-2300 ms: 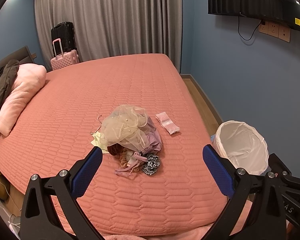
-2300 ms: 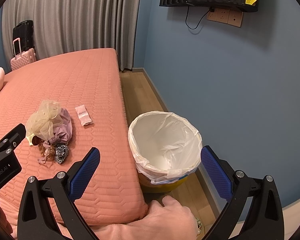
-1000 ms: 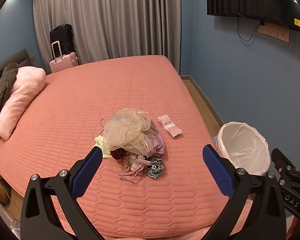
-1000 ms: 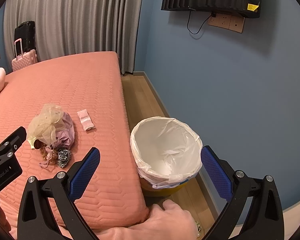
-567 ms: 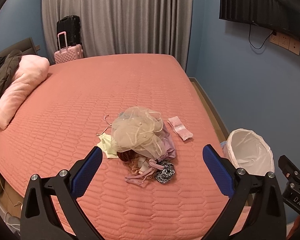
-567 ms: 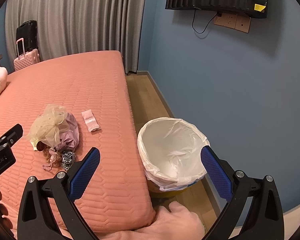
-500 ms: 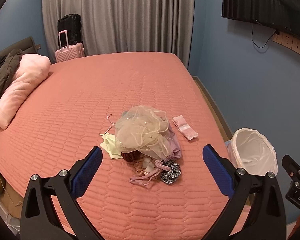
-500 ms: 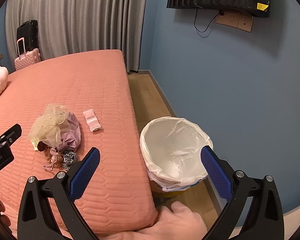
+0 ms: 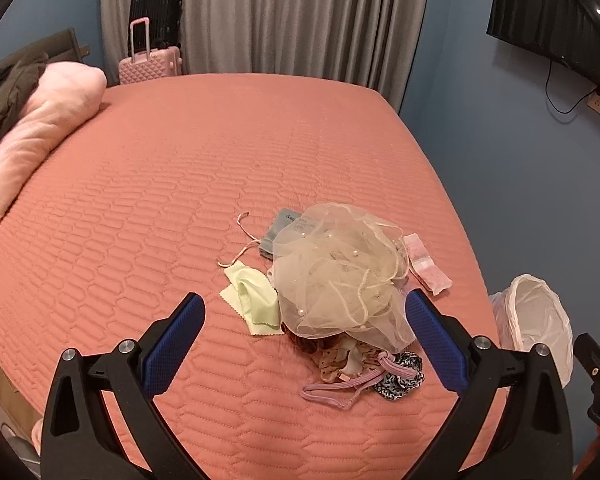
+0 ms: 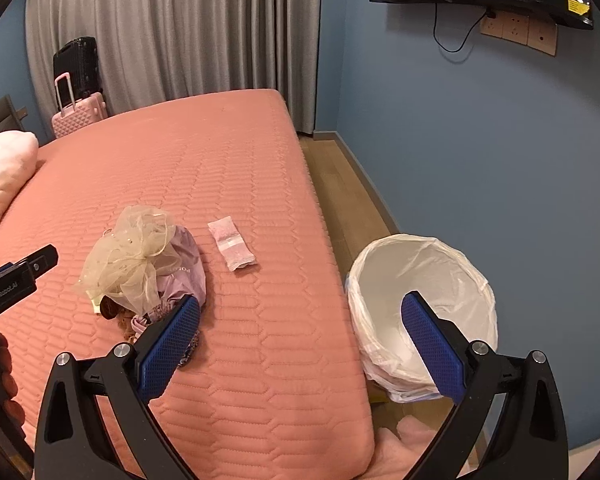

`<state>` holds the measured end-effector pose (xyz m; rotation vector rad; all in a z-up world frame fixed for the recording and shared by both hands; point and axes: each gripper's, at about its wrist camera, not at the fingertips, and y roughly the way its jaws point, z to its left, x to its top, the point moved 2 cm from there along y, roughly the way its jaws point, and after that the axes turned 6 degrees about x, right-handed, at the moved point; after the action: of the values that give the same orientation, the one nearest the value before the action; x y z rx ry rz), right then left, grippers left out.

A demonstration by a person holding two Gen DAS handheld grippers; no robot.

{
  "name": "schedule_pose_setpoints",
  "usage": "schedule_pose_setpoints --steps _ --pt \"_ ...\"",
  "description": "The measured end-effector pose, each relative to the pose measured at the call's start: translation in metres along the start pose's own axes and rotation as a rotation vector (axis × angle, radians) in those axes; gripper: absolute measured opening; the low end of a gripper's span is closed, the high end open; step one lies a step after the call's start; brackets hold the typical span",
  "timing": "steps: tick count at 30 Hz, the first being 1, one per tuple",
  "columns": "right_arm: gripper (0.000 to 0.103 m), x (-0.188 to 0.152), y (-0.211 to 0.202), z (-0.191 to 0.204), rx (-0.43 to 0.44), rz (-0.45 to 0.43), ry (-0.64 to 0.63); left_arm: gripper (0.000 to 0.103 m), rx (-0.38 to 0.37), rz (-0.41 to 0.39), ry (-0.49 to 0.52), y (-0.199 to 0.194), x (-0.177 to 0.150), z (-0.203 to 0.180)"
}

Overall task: Collect trash
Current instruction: 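Reach the right tool to the lilac bag and close on it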

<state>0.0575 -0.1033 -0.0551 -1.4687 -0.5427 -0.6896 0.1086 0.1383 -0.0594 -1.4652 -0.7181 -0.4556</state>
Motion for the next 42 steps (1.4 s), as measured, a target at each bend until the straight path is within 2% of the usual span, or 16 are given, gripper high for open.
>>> schedule_pose_setpoints --steps 7,10,13,15,16,18,20,25,30,39,42 --pt "0.097 0.004 0.036 0.028 0.032 0.031 -0.019 0.096 -0.099 0.089 -0.044 0.04 0.004 -0.005" --pt "0.097 0.003 0.049 0.04 0.044 0.046 -0.035 0.087 -0.133 0.123 -0.052 0.053 0.005 -0.009" --pt "0.097 0.001 0.061 0.051 0.056 0.064 -0.057 0.068 -0.163 0.151 -0.045 0.064 0.005 -0.014" --pt "0.097 0.0 0.069 0.058 0.065 0.072 -0.068 0.047 -0.185 0.167 -0.025 0.07 0.006 -0.017" --pt "0.097 -0.001 0.073 0.062 0.069 0.077 -0.073 0.04 -0.199 0.173 -0.019 0.072 0.006 -0.017" --pt "0.095 -0.003 0.08 0.067 0.076 0.091 -0.082 0.011 -0.234 0.19 -0.018 0.074 0.007 -0.016" --pt "0.094 -0.004 0.084 0.073 0.089 0.102 -0.083 0.004 -0.254 0.188 -0.018 0.073 0.009 -0.012" --pt "0.089 -0.01 0.091 0.082 0.102 0.125 -0.088 0.002 -0.255 0.126 -0.021 0.055 0.024 0.006" --pt "0.086 -0.009 0.094 0.093 0.127 0.135 -0.099 0.001 -0.223 0.061 -0.046 0.036 0.042 0.031" --pt "0.073 -0.004 0.11 0.126 0.213 0.174 -0.139 0.001 -0.14 -0.04 -0.109 0.013 0.059 0.075" --pt "0.063 -0.01 0.126 0.136 0.234 0.224 -0.152 0.001 -0.134 -0.043 -0.114 0.012 0.056 0.08"
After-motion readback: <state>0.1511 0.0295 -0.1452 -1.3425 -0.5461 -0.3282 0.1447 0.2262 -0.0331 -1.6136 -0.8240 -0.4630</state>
